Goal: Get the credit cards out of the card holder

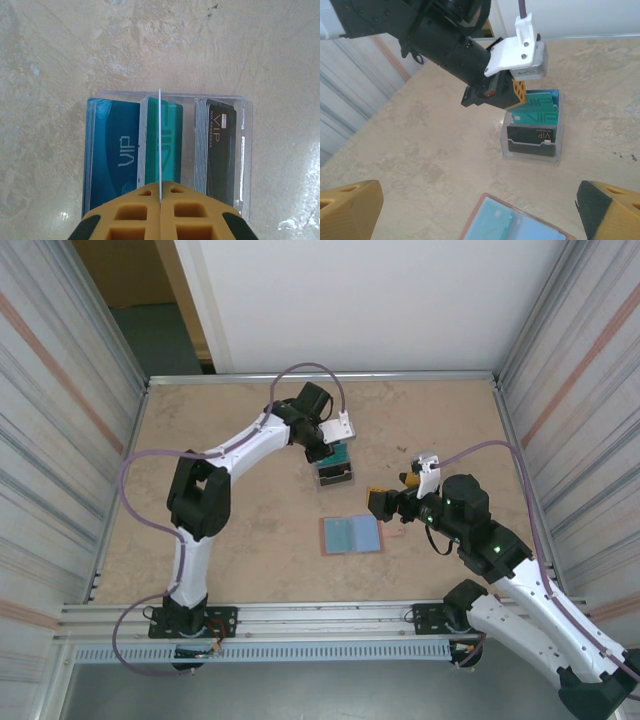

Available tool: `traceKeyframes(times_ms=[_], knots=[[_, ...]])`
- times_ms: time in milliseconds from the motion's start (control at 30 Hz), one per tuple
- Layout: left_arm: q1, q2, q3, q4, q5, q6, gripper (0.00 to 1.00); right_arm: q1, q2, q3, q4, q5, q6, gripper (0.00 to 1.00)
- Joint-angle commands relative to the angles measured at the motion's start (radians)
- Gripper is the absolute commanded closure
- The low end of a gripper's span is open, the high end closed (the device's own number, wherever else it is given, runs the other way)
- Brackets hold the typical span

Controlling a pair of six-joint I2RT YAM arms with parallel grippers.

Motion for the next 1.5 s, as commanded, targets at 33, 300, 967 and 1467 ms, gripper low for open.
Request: traceKeyframes(times_ms=[33,300,967,1467], knots=[[0.005,0.035,0.03,0.0,0.023,0.028,1.0,0.005,-0.009,-0.008,-0.009,0.006,0.003,0.01],[0.006,0.063,0.054,0.001,0.014,0.026,1.0,0.005,-0.008,-0.011,-0.01,-0.005,0.0,0.01],[0.005,-0.052,0.014,0.068,-0.013,-0.033,0.82,0.012,0.032,-0.012,0.001,0.0,-0.005,0.01],[0.005,-0.687,-0.607,0.464,-0.221,-0.445,0.28,0.206,0.287,0.069,-0.129,0.333,0.192,0.14]])
